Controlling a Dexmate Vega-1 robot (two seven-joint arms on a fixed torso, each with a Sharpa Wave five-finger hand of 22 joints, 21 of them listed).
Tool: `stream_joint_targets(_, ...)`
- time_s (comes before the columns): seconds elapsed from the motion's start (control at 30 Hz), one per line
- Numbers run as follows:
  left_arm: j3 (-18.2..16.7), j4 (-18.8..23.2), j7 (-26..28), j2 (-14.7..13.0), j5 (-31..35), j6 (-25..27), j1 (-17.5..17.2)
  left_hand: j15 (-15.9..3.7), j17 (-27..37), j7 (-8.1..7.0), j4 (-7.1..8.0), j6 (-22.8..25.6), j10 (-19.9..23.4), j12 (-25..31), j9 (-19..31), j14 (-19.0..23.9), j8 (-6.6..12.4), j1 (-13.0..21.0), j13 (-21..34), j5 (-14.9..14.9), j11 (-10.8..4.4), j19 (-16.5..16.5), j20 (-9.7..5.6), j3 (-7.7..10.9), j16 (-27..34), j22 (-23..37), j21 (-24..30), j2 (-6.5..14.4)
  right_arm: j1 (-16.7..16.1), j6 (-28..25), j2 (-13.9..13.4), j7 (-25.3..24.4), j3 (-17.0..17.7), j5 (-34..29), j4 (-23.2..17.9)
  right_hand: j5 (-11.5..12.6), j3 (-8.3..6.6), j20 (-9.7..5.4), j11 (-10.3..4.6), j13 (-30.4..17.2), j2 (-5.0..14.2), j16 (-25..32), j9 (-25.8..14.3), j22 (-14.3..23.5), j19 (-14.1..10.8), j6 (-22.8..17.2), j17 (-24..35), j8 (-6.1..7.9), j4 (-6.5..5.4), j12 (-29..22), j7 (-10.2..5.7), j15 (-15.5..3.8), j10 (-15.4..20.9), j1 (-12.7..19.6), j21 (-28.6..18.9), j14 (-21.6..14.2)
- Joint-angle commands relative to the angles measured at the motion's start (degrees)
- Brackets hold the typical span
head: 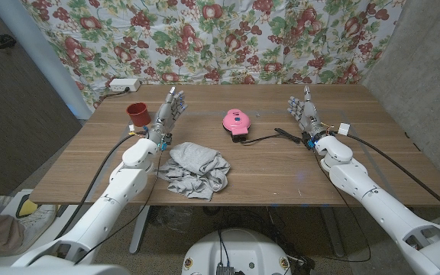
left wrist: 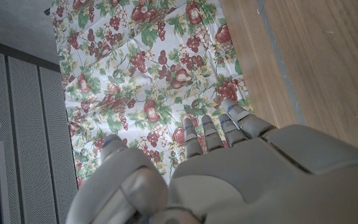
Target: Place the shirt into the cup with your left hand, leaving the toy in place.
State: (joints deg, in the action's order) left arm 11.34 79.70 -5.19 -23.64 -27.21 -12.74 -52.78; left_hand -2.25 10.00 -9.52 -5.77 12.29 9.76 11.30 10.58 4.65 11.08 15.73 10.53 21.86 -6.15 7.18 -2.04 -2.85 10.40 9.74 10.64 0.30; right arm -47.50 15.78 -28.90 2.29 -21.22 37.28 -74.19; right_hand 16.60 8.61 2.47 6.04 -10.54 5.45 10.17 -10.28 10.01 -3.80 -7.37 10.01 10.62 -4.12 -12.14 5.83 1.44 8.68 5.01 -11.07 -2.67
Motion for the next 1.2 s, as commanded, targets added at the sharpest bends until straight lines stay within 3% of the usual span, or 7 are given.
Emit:
stream_joint_targets(0.03,-0.3,3.1,1.7,-1.8,1.4,0.8,-1.7,-4.98,0.2,0.08,-0.5,0.7,0.5,0.2,0.1,0.0,0.25,0.5,0.2,0.3,-0.09,0.4,-2.91,-0.15,0.1,0.3,0.4,0.0,0.2,-0.3,0.1,-0.1,-0.3,-0.3,-0.1,0.0,0.03,-0.05,-0.12,-0.1,0.23,0.2,-0.3,0.3,0.1,-0.7,0.2,0.51,0.13,-0.2,0.24,0.08,0.4,0.5,0.0,0.2)
stream_joint_targets(0.8,2.1,9.8,7.7,-7.9,7.4,4.0,-3.4,-4.34,0.2,-0.13,-0.59,0.5,-0.2,-0.1,0.1,-2.3,0.13,0.7,0.2,0.3,-0.22,-1.0,-2.03,-0.21,-0.5,0.3,0.0,0.1,0.0,-0.6,0.0,-0.7,-0.4,-0.6,-0.7,-0.1,-0.05,-0.06,-0.16,-0.1,0.19,0.3,-0.3,0.3,0.2,-1.0,0.2,0.51,0.15,-0.3,0.09,-0.01,0.5,0.4,0.0,0.1)
stream_joint_targets(1.1,2.5,12.6,8.9,-9.9,7.8,4.7,-4.9,-4.01,0.2,-0.29,-0.65,0.4,-0.3,0.0,0.1,-2.6,0.1,0.8,0.2,0.4,-0.94,-1.3,-0.58,-0.24,-0.3,0.3,0.0,0.2,-0.2,-0.8,-0.2,-0.9,-0.3,-0.6,-1.1,-0.2,-0.1,0.17,-0.23,-0.1,0.17,0.2,-0.3,0.3,0.2,-1.0,0.2,0.45,0.16,-0.2,-0.14,-0.17,0.4,0.4,-0.1,0.2)
stream_joint_targets(1.2,2.4,13.3,9.2,-10.1,7.3,4.4,-5.5,-3.72,0.2,-0.39,-0.66,0.4,-0.3,0.0,0.1,-2.8,0.11,0.8,0.2,0.4,-1.0,-1.6,0.95,-0.26,-0.2,0.3,0.0,0.2,-0.2,-0.9,-0.3,-0.9,-0.3,-0.6,-1.2,-0.2,-0.12,0.57,-0.54,-0.1,0.16,0.3,-0.3,0.3,0.2,-1.0,0.2,0.43,0.17,-0.2,-0.2,-0.18,0.5,0.4,-0.1,0.2)
